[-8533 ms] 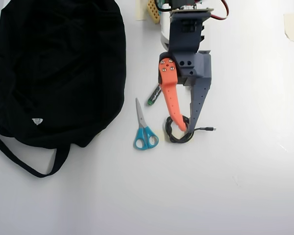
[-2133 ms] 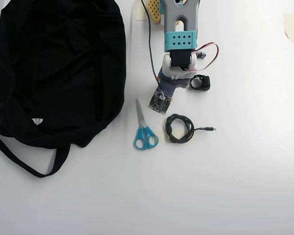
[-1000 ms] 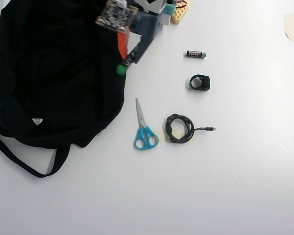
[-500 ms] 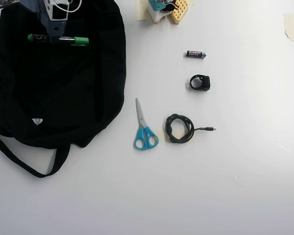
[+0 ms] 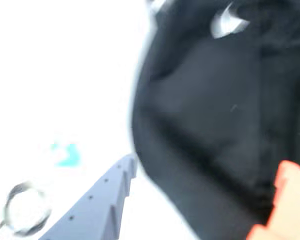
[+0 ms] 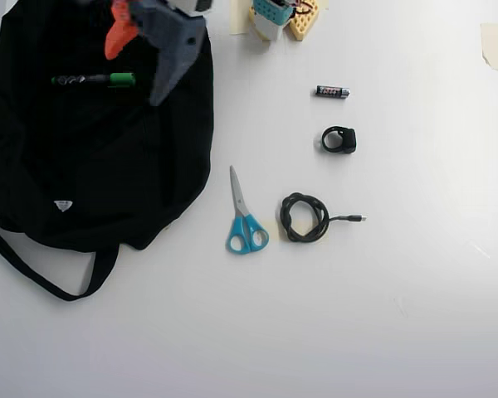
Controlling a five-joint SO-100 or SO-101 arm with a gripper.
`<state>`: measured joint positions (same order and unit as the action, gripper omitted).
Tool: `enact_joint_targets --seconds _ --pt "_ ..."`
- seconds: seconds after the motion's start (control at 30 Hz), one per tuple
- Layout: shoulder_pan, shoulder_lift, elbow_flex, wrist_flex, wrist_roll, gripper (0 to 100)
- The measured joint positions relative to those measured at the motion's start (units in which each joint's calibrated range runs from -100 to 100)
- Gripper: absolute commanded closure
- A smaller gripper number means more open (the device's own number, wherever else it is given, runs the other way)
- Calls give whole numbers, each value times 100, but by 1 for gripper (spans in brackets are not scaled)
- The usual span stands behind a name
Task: Put the green marker into the black bag
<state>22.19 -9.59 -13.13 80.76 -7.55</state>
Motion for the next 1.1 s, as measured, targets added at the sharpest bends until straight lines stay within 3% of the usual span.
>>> enact_joint_targets --seconds 0.07,0.23,0.47,0.67,0.87,1.1 --pt "-1073 -623 550 0 -161 98" --pt "-2410 -963 959 120 -161 98" --pt "-2792 -2316 1950 756 -103 98" --pt "-2895 -3836 3907 -206 -107 98" --pt "-3262 -5836 6981 -1537 -10 98" --pt "-3490 -8095 9953 -1786 557 98"
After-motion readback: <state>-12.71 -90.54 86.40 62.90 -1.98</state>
